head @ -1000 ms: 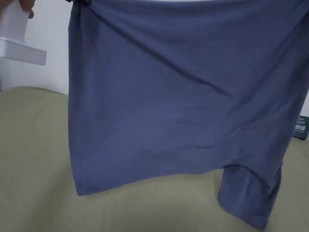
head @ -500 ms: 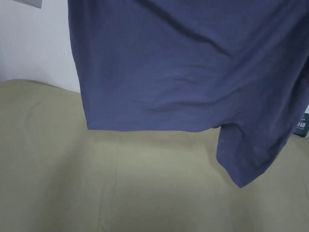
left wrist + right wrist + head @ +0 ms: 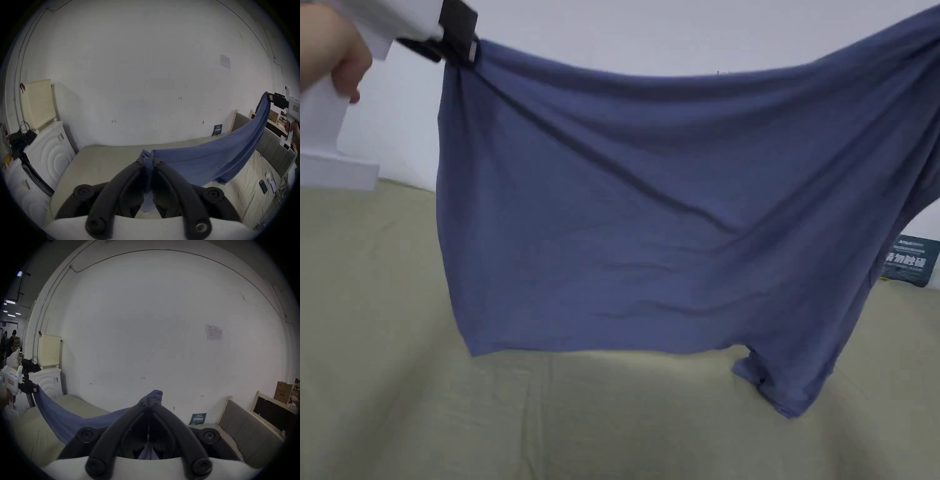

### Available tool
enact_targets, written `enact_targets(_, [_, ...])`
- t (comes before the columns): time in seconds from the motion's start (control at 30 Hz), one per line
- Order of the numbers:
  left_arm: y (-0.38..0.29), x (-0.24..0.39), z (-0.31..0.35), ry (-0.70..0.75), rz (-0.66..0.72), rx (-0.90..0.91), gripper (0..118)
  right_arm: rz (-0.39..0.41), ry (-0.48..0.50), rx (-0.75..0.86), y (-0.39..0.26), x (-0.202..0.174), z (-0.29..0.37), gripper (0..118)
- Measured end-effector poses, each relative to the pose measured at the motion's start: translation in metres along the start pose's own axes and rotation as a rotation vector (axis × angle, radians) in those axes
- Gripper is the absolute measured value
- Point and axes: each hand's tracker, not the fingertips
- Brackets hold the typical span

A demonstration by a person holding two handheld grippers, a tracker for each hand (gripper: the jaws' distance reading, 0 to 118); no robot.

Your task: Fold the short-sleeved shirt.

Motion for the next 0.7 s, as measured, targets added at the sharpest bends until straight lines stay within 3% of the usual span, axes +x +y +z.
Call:
enact_targets(0.2, [-0.062, 0.007, 0.028, -0.054, 0.022, -0.034, 7, 0.004, 0.042, -0.061, -0.050, -0.003, 0.050, 0])
enact_targets(0.53, [-0.172, 0.027, 0.099, -0.136, 0.048, -0.098, 7, -0.140, 0.084, -0.142, -0.146, -0.006, 0.165, 0])
enact_targets(0.7, [-0.229, 0.036, 0.123, -0.157, 0.077, -0.163, 7, -0.180, 0.054, -0.191, -0.196, -0.015, 0.218, 0])
